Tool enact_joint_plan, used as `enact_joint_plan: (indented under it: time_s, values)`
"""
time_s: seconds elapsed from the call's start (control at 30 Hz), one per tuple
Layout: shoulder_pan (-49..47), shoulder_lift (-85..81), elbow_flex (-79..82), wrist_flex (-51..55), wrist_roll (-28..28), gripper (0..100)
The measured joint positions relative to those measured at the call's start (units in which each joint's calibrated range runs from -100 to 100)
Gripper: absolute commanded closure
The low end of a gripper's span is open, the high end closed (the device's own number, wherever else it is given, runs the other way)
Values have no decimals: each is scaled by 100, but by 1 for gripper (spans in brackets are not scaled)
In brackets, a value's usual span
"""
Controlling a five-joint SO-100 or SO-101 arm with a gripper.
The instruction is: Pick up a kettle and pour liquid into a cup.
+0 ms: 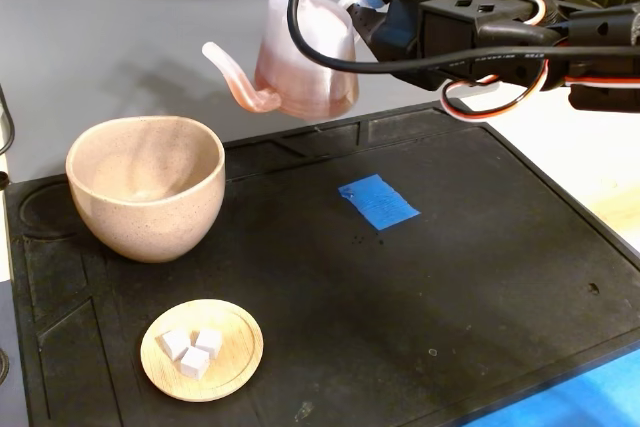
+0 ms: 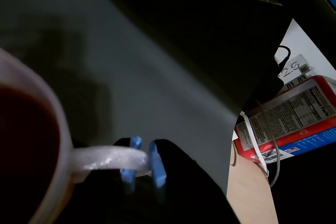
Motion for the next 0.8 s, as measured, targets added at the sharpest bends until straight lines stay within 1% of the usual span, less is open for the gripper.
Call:
enact_joint_plan:
  time_s: [0.33, 0.37, 0.47, 0.57, 0.67, 0.8]
  values:
    - [-204, 0, 0, 0, 141, 99]
    - [-219, 0, 0, 0, 189, 99]
    - [-204, 0, 0, 0, 587, 99]
    - [-212, 0, 0, 0, 618, 99]
    - [-212, 0, 0, 0, 917, 99]
    - [-212, 9, -68, 0, 959, 99]
